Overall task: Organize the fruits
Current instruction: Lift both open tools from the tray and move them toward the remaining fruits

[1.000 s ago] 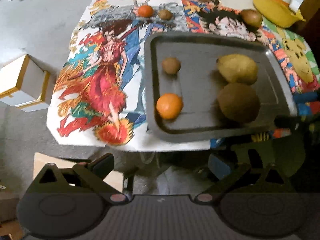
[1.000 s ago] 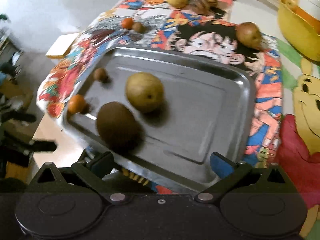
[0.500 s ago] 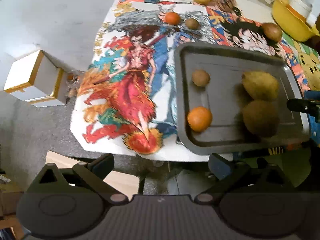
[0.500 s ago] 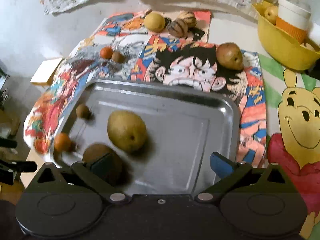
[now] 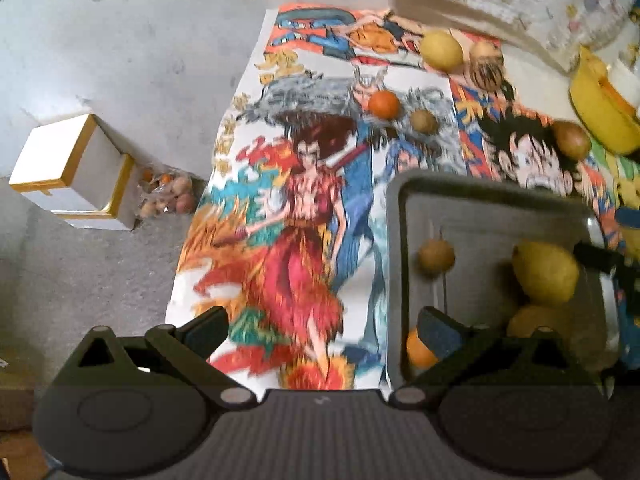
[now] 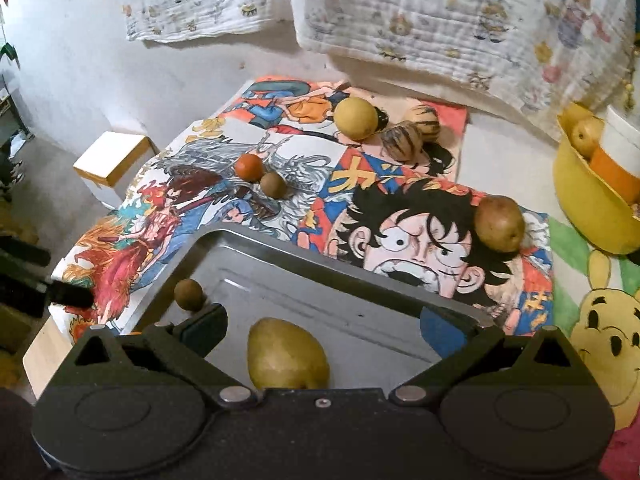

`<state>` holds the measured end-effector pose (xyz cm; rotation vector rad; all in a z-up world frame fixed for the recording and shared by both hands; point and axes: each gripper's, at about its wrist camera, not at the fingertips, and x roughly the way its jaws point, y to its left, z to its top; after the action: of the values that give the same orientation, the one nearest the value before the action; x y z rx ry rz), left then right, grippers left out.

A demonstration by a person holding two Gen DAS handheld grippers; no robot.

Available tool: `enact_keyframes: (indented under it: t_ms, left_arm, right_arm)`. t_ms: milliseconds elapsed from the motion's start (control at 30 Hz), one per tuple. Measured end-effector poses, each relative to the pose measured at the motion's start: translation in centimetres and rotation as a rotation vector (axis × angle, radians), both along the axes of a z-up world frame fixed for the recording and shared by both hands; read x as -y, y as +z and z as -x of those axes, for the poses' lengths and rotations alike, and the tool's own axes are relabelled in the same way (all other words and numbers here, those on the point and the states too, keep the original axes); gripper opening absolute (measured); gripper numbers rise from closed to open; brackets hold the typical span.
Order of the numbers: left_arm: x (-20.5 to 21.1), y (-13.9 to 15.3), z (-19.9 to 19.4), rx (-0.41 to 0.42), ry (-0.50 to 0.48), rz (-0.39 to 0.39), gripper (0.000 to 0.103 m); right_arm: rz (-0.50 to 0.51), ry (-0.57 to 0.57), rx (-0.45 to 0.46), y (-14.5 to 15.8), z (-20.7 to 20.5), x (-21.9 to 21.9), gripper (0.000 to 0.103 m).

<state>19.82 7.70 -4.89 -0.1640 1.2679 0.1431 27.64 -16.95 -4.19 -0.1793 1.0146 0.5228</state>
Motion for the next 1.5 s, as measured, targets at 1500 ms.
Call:
enact_keyframes:
  t_ms: [1500]
  left_arm:
    - [-4.2, -4.3, -18.9, 0.001, 0.212, 0.346, 0.102]
  right_arm:
    - [0.094, 0.180, 0.020, -4.8, -9.6, -8.5, 0.101]
